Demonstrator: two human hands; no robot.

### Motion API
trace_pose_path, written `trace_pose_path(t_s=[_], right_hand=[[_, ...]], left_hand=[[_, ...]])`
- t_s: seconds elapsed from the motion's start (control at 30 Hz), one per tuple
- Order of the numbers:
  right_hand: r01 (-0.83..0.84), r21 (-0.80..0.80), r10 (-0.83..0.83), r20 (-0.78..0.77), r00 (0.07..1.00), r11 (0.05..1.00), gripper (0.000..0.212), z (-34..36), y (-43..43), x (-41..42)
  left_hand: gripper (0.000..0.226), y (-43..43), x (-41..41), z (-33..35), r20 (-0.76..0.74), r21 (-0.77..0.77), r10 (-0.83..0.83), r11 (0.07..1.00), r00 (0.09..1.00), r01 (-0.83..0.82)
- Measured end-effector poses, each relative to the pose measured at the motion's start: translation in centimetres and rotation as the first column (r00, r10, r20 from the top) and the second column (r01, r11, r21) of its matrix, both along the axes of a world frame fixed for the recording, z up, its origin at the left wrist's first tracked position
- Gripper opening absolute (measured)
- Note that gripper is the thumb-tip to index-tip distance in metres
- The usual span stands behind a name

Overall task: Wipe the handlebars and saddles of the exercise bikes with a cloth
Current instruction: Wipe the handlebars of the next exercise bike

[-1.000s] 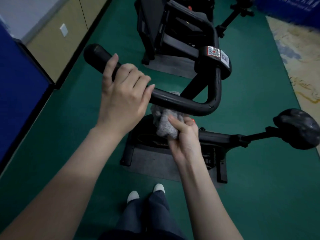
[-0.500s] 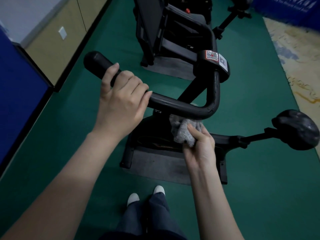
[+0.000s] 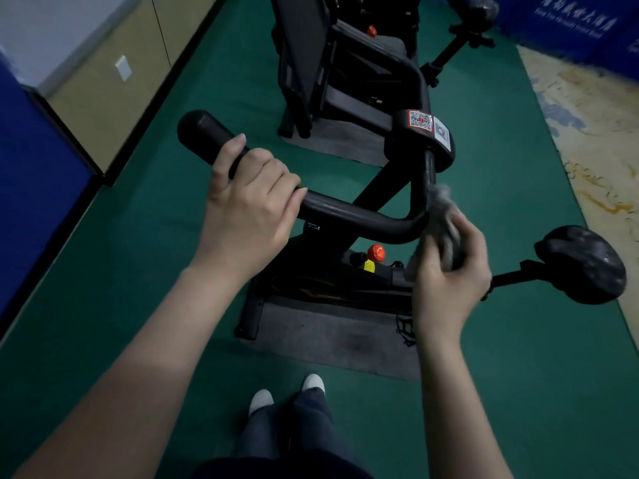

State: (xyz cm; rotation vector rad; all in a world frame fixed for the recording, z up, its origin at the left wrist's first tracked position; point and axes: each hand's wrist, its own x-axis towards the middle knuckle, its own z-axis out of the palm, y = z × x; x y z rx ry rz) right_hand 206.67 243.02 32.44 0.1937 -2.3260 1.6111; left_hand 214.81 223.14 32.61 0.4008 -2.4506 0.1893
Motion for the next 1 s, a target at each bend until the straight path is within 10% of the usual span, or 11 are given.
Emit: trace_pose_path(t_s=[0.1,0.23,0.33,0.57,0.77,1.0], right_hand=[[-0.219,0.358,0.263,-0.076,0.962,0.908,0.033,2.2,-0.8,-1.4],[-0.504,0.638,0.509,0.198,0.838,0.582,0.034,5.5,-3.0,-4.0],[-0.648,0.643,0.598,0.349,0.722,0.407,0.03,6.6,-6.1,-5.2],[-0.857,0.402,0.754,0.438,0.489,0.323,0.023,6.8,-8.3,-5.4],[-0.635,0.417,0.7,-0.003,0.715,0.65,0.035,3.2,-4.4,-1.3],[-0.095,0.156,0.136,-0.274,0.952,0.983,0.031,-2.1,-5.1,5.1]], left_hand=[[0.031,0.0,0.2,0.1,0.019,0.003,-0.01,1.0,1.0,0.01],[0.029,0.0,0.4,0.3,0.013,0.009,-0.032,0.999,0.999,0.032],[0.028,0.0,0.5,0.5,0.005,0.027,-0.046,0.999,0.999,0.046],[0.025,0.1,0.5,0.4,-0.026,0.014,-0.027,1.0,0.999,0.027],[0.026,0.3,0.3,0.2,-0.022,0.045,-0.009,0.999,1.0,0.01],[0.027,0.4,0.4,0.5,-0.005,0.075,-0.008,0.997,1.0,0.009]])
